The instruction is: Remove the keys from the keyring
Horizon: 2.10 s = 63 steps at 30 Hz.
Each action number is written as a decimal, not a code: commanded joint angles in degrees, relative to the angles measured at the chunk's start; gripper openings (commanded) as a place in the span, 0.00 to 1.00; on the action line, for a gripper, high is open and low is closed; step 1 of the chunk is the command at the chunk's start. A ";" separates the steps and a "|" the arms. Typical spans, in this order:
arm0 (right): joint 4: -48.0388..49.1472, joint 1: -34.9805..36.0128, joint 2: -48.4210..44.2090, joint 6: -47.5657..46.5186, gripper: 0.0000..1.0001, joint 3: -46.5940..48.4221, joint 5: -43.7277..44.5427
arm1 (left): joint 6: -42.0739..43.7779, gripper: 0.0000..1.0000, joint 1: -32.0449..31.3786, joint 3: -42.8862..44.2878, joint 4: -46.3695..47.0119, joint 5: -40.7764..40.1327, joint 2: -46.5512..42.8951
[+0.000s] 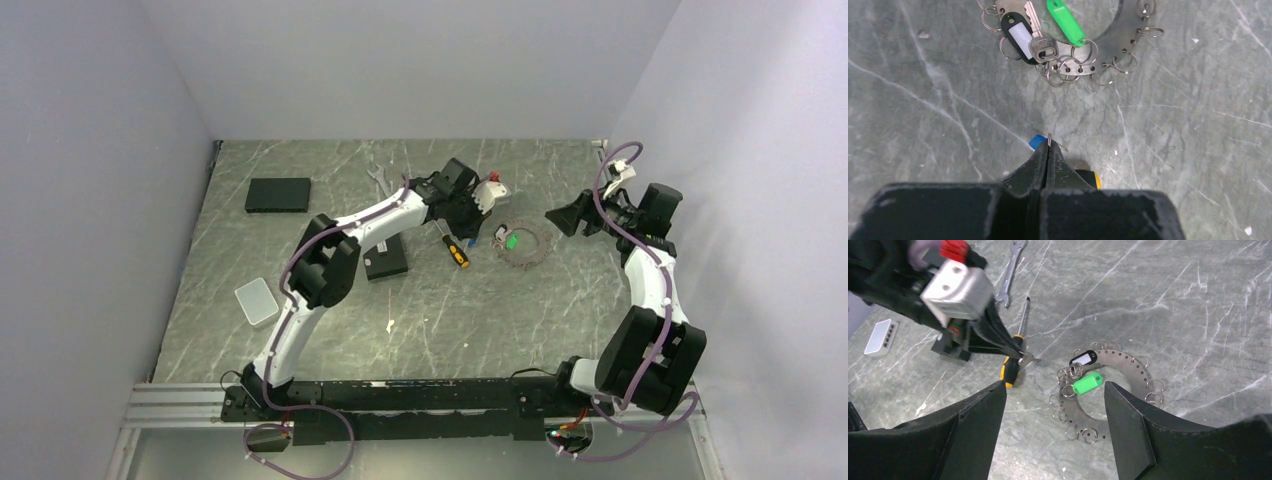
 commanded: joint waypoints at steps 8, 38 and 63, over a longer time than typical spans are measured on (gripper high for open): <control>3.38 -1.84 -2.34 2.14 0.78 0.86 -3.69 | -4.50 0.00 -0.38 4.95 3.42 2.74 6.98; 2.36 -2.01 -1.56 1.06 0.94 1.02 -5.25 | -5.04 0.64 1.02 6.29 -5.17 3.11 -2.46; -5.02 8.67 11.87 -12.16 1.00 5.56 6.31 | -6.73 0.99 47.53 -15.93 -13.79 11.53 -28.24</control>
